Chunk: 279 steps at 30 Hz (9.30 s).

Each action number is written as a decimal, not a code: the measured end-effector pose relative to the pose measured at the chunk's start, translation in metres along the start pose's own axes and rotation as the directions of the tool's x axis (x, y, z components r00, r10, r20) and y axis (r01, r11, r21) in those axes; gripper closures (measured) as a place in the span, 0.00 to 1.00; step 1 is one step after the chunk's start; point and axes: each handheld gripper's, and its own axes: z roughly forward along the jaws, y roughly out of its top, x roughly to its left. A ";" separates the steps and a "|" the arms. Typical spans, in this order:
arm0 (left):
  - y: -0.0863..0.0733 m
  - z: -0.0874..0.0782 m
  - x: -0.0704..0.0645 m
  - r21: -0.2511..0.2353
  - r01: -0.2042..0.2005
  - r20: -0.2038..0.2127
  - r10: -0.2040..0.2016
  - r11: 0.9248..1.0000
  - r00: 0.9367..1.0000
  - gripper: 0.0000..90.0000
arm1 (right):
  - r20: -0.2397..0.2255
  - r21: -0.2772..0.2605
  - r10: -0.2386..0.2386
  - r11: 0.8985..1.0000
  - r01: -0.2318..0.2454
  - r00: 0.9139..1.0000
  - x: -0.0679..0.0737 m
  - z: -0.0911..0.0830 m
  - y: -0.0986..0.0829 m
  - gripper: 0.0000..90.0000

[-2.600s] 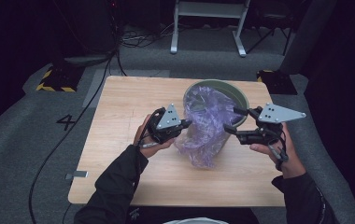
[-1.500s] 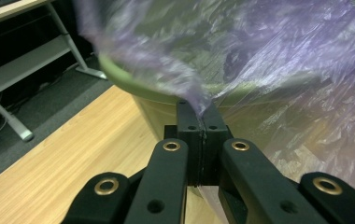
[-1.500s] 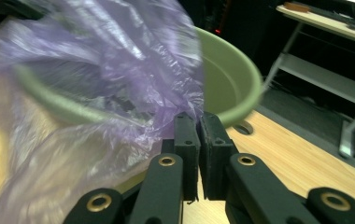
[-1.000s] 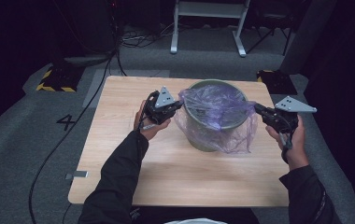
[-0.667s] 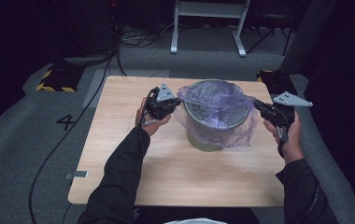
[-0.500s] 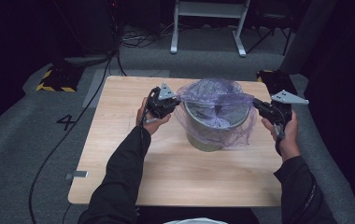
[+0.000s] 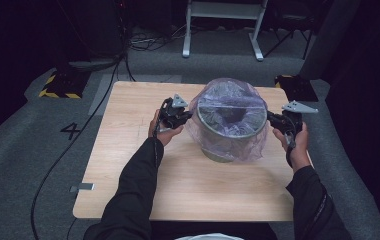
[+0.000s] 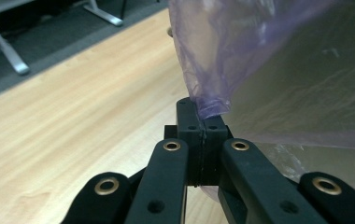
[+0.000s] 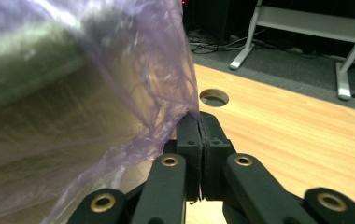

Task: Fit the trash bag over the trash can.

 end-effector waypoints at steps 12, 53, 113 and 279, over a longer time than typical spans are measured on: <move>-0.020 0.012 0.002 0.034 0.039 0.045 -0.041 0.999 0.998 1.00 | -0.067 0.031 0.000 1.000 0.002 0.998 0.011 0.019 -0.015 1.00; -0.041 -0.085 0.020 -0.206 0.116 0.037 -0.111 0.972 0.993 0.28 | -0.110 -0.060 -0.063 0.997 0.057 0.992 0.017 -0.022 -0.009 0.99; -0.035 0.028 0.021 0.127 0.169 0.009 -0.172 0.977 0.985 0.96 | -0.131 0.175 0.033 0.984 -0.010 0.991 0.002 0.043 -0.036 1.00; -0.158 -0.088 -0.049 0.181 0.021 0.019 -0.025 0.983 1.000 0.12 | -0.271 -0.157 -0.278 0.957 0.243 0.922 0.073 -0.111 -0.012 0.21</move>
